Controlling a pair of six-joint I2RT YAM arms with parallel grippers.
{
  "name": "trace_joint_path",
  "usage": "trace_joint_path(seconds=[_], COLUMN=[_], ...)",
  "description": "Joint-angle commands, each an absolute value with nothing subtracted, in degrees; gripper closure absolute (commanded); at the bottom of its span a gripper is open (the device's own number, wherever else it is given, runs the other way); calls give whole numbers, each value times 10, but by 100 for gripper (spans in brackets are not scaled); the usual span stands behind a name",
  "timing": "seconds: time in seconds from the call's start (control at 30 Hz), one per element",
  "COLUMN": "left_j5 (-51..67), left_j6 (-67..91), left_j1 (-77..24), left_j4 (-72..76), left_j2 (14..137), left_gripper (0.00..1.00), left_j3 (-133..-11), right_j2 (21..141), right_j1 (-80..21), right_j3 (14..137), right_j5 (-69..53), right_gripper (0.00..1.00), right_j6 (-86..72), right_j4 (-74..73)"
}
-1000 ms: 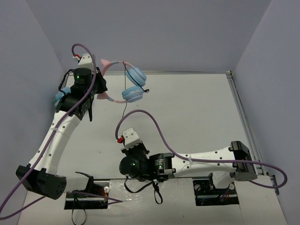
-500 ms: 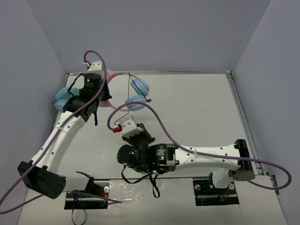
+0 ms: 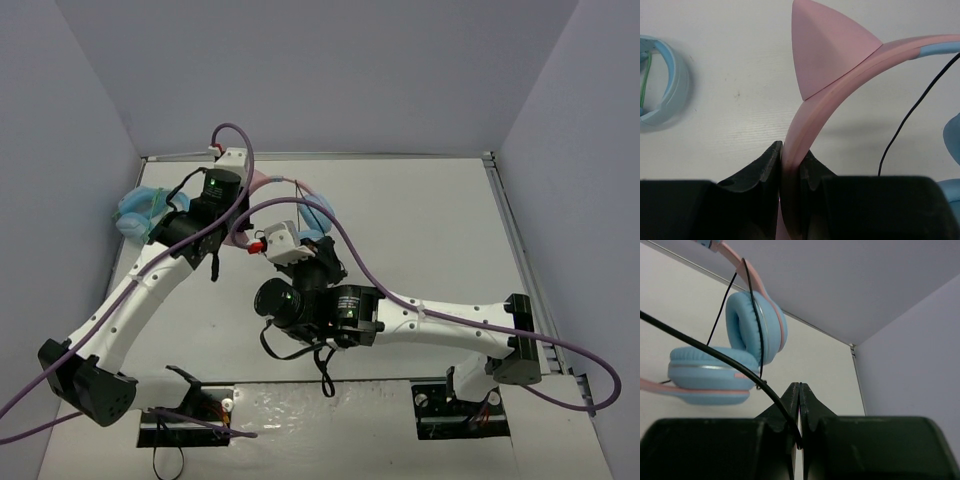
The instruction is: Wrap the headphones
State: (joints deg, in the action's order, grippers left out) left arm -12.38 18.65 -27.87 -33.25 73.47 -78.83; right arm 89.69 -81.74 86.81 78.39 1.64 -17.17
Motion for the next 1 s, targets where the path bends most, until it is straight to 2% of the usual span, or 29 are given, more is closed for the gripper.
trace_joint_path(seconds=[0.0, 0.5, 0.97], left_j5=[-132, -110, -51], left_j6=[188, 204, 214], left_j1=[-301, -344, -368], left_j4=[-305, -330, -371], left_j2=[698, 648, 575], left_gripper=[100, 100, 100], left_j3=[-806, -742, -728], right_j2=[881, 878, 860], right_j1=[-795, -731, -601], right_j3=[902, 924, 907], right_j5=[829, 855, 750], right_gripper=[100, 100, 100], right_j6=[41, 99, 169], right_j4=[-159, -153, -47])
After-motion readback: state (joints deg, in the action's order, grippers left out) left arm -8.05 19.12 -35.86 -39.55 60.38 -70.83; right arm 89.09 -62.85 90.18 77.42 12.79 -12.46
